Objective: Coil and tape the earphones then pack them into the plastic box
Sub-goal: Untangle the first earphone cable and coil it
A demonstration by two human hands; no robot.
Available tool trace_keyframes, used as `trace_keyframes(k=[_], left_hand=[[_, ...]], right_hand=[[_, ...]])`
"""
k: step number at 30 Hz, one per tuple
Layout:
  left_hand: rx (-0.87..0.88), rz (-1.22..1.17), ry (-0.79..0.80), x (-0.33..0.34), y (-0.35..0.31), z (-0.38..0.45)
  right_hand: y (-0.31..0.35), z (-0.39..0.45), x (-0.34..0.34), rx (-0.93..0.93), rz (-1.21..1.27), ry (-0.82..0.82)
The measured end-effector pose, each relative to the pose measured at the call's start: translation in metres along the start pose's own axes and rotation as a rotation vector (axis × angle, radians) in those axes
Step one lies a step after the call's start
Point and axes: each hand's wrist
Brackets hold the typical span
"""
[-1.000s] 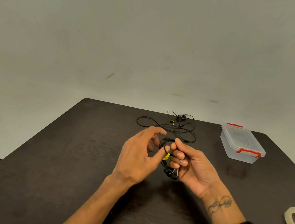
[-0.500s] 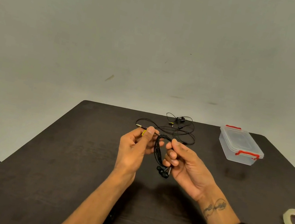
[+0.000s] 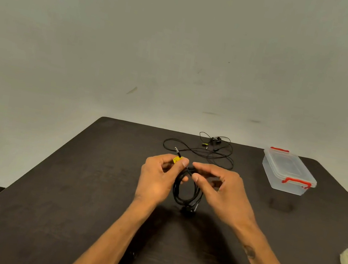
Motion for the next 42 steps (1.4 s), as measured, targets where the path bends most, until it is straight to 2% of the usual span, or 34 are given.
trace_keyframes(k=[5,8,11,18,22,31,36,38,42], left_hand=[[0.139,0.124,0.031,-0.002,0.002,0.001],[0.137,0.127,0.033,-0.001,0.000,-0.001],[0.105,0.062,0.027,0.000,-0.004,-0.002],[-0.356,-0.327,0.020,-0.003,-0.012,-0.001],[-0.470,-0.403,0.050,-0.005,-0.013,0.000],[-0.329,-0.059,0.346,-0.006,-0.011,-0.001],[-0.038,0.144,0.366,-0.005,0.000,-0.001],[-0.049,0.126,0.365,-0.007,-0.001,0.002],[-0.277,-0.062,0.462,-0.012,-0.007,0.004]], right_hand=[[0.007,-0.001,-0.002,-0.050,-0.015,0.057],[0.008,-0.001,-0.002,-0.037,0.027,0.060],[0.007,-0.002,0.001,-0.049,0.057,-0.006],[0.007,0.001,-0.001,0.092,0.302,-0.075],[0.008,0.002,-0.002,0.132,0.402,-0.086],[0.001,0.005,-0.002,0.154,0.342,-0.218],[0.001,0.002,-0.001,0.143,0.230,-0.216],[0.002,0.001,0.000,0.128,0.212,-0.215],[-0.001,0.002,0.001,0.131,0.209,-0.199]])
Point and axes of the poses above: each hand's wrist, its own z-axis towards the middle knuckle, its own x-axis out of the palm, y = z × x, and after that the axes turned 15 degrees about -y, right-handed
